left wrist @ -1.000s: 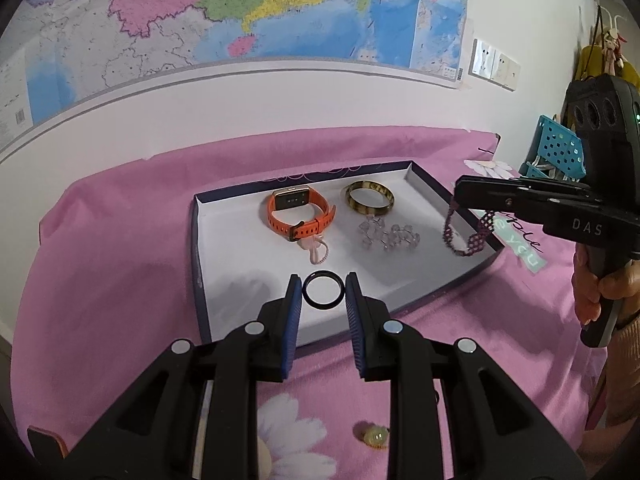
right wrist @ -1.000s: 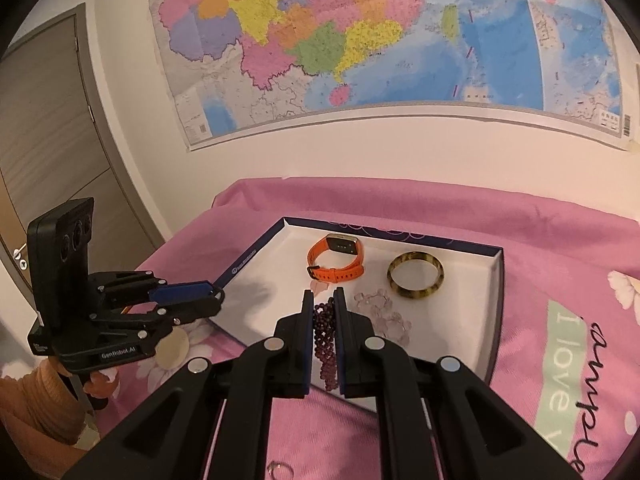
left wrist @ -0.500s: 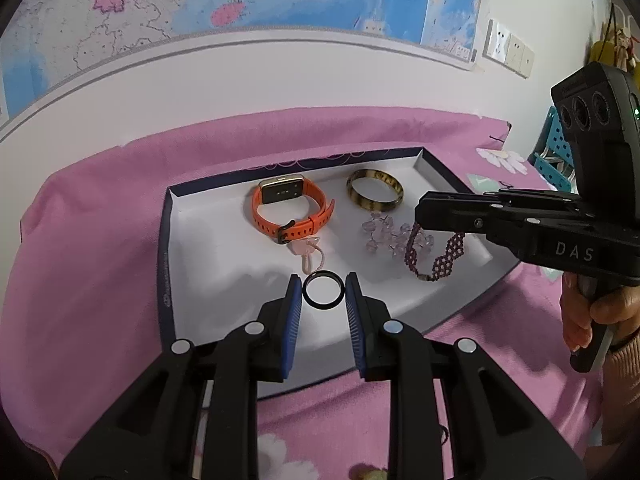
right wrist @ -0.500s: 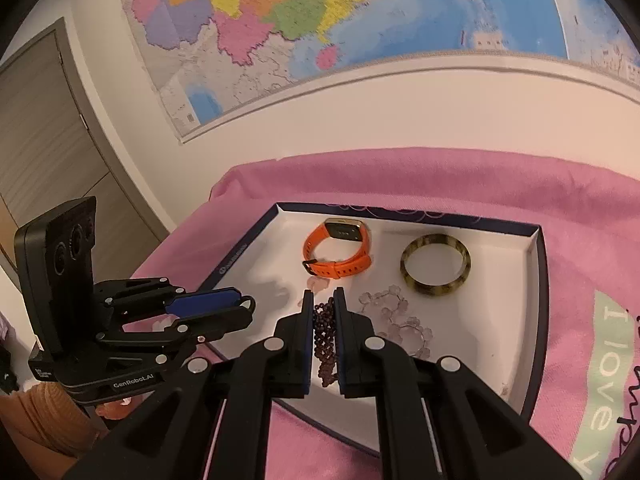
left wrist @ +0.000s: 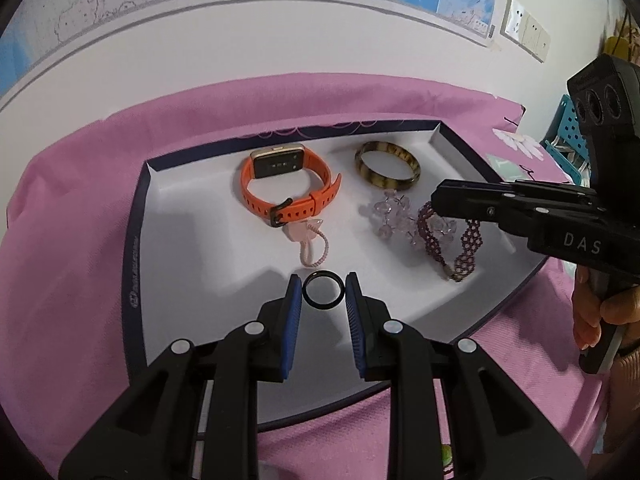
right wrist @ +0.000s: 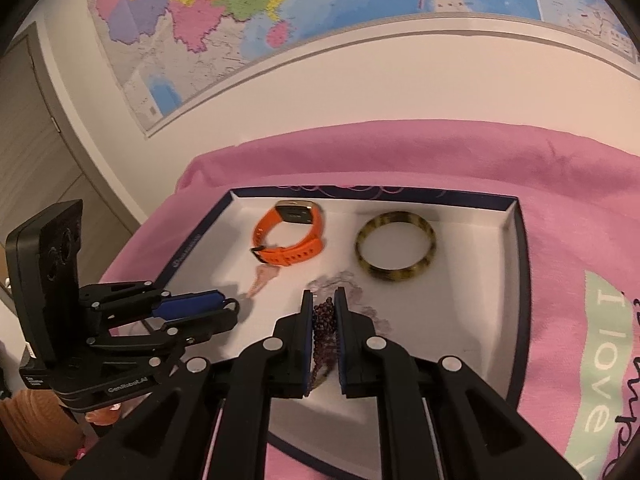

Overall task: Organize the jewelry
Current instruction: 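Open both grippers to release the black ring and beaded bracelet in the tray, then move both grippers back toward the remaining rings on the tablecloth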

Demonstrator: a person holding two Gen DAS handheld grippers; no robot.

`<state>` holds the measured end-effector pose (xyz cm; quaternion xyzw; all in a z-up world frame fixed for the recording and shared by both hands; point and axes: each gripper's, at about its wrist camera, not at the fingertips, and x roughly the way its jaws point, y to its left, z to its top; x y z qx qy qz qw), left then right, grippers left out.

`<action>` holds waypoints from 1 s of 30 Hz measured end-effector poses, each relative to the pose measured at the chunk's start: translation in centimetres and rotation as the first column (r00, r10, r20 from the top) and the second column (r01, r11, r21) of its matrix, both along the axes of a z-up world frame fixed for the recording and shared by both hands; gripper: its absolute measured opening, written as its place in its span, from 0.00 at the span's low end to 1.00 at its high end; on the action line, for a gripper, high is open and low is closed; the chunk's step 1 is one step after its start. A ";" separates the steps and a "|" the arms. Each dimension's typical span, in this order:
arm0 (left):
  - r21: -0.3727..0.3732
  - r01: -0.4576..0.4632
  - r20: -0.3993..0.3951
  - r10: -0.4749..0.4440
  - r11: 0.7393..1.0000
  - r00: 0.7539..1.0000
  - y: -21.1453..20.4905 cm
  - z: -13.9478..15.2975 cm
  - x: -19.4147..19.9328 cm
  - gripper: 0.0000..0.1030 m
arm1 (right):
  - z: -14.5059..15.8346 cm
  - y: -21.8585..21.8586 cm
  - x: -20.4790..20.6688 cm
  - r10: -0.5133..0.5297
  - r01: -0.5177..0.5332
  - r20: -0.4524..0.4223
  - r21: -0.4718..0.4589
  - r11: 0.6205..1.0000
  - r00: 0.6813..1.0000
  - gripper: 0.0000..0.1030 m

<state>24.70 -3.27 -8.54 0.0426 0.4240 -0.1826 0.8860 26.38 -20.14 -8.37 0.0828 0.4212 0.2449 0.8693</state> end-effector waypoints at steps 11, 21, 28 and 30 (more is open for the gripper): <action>-0.015 -0.015 0.004 0.015 1.000 1.000 0.4 -0.1 -0.2 0.33 | -0.2 -0.9 -0.2 -0.054 0.054 0.003 -0.047 0.997 0.999 0.20; -0.023 -0.025 0.131 0.027 0.999 0.991 1.4 3.3 -3.9 0.42 | 2.5 -1.0 -4.1 -0.012 0.018 0.100 -0.057 0.998 0.995 0.29; -0.040 -0.025 0.198 0.032 0.999 0.980 2.8 4.9 -7.8 0.49 | 3.8 -0.4 -8.4 0.063 -0.054 0.143 -0.068 0.996 0.988 0.35; -0.039 -0.026 0.210 0.033 0.999 0.977 3.1 5.0 -8.9 0.50 | 3.6 0.0 -9.4 0.085 -0.075 0.139 -0.074 0.994 0.987 0.36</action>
